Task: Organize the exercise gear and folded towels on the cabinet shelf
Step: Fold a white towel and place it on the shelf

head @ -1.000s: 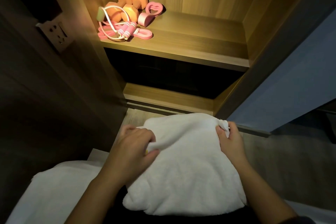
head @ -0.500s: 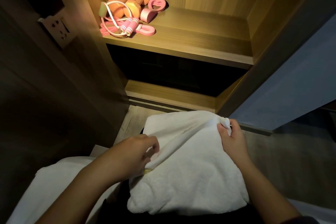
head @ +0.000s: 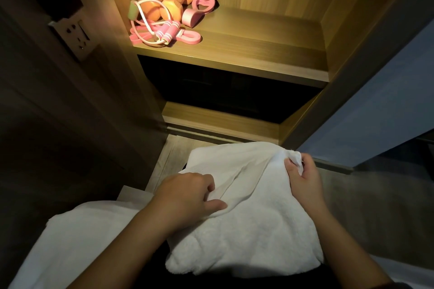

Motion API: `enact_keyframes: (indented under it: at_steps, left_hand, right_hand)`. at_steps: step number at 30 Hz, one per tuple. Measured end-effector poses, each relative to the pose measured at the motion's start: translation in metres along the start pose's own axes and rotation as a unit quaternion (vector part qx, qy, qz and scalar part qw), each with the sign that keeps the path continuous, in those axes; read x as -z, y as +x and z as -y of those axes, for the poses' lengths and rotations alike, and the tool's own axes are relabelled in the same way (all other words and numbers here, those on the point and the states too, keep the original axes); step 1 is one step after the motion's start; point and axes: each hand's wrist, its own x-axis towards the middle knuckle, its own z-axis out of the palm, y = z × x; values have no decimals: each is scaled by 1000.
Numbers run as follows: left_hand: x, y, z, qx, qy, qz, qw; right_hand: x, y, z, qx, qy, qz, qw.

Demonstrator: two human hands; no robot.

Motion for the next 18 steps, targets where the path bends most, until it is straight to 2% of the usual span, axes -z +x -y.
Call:
enact_keyframes:
  at_steps: [5,8,14,17,18]
  left_hand:
    - [-1,1,-5,20,18,-42,999]
    - [3,4,-7,32,25,-29,999]
    - [39,19,-2,13,91,93,991]
    - [67,27,3,-9,165,125,978]
    - [78,29,3,-29,181,160,970]
  right_hand:
    - [-1,0,1,8,-3,-5,1000]
    - [-1,-1,2,14,-4,-4,1000]
    - [7,-2,16,60,19,1,998]
    - [10,1,29,81,32,15,996]
    - [10,3,33,88,35,19,995]
